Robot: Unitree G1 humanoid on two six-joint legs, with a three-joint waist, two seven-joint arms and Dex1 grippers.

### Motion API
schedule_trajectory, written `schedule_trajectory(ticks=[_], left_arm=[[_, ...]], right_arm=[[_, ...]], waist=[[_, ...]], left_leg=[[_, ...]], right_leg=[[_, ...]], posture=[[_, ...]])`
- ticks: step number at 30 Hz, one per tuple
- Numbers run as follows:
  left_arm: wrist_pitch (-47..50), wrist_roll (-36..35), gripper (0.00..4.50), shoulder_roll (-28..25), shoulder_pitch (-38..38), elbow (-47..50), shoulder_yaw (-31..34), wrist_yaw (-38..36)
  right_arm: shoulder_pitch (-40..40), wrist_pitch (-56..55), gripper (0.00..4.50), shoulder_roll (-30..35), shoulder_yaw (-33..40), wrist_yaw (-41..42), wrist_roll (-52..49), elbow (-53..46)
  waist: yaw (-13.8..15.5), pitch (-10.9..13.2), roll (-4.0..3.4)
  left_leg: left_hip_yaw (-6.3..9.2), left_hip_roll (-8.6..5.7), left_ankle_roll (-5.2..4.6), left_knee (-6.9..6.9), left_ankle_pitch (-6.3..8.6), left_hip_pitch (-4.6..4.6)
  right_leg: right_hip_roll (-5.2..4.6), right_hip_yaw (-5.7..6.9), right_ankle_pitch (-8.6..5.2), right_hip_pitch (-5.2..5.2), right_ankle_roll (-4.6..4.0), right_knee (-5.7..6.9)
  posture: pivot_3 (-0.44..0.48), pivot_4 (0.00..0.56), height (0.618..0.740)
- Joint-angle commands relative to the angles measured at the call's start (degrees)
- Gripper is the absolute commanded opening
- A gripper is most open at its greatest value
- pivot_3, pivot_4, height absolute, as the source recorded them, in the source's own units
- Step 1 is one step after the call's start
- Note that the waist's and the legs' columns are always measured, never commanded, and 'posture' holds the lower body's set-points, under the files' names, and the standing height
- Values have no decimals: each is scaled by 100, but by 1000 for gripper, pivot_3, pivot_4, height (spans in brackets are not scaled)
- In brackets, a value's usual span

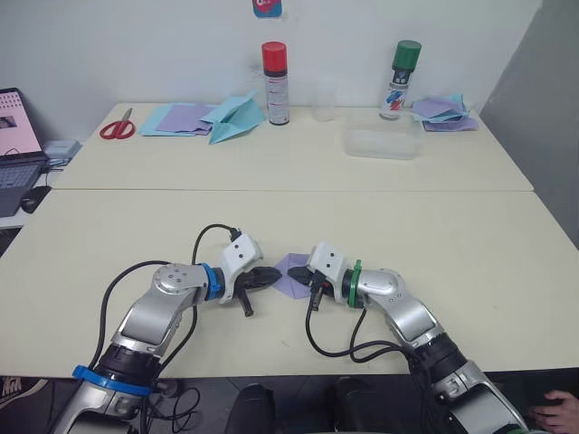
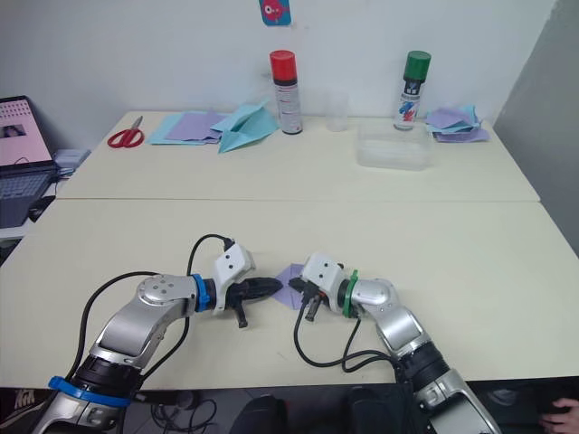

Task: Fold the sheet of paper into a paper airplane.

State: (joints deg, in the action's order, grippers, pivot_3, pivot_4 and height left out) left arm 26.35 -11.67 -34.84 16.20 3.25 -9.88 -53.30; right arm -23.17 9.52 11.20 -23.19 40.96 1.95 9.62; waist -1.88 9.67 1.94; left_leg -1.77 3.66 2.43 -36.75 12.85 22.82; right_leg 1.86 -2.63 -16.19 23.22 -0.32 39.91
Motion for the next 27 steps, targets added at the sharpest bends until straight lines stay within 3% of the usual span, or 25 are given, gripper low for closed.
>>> schedule_trajectory(ticks=[1,18,27], left_arm=[[263,105,0,-62,-237,-119,-126,51],[222,104,0,-53,-239,-237,-114,76],[87,167,0,73,-175,-429,-159,111]], right_arm=[[217,137,20,43,335,-452,59,306],[1136,592,20,722,1020,-834,-57,-244],[999,-959,20,547,1588,-352,-999,-1027]], waist=[[0,-4,0],[21,-126,-7],[21,-101,-35]], left_leg=[[0,1,0,0,0,-3],[4,-6,0,2,0,-8],[4,-13,0,11,1,0]], right_leg=[[0,-1,0,-2,0,1],[-56,-4,-11,-14,-16,-64],[-64,-7,4,-43,9,-92]], posture=[[0,150,740],[0,150,740],[0,150,740]])
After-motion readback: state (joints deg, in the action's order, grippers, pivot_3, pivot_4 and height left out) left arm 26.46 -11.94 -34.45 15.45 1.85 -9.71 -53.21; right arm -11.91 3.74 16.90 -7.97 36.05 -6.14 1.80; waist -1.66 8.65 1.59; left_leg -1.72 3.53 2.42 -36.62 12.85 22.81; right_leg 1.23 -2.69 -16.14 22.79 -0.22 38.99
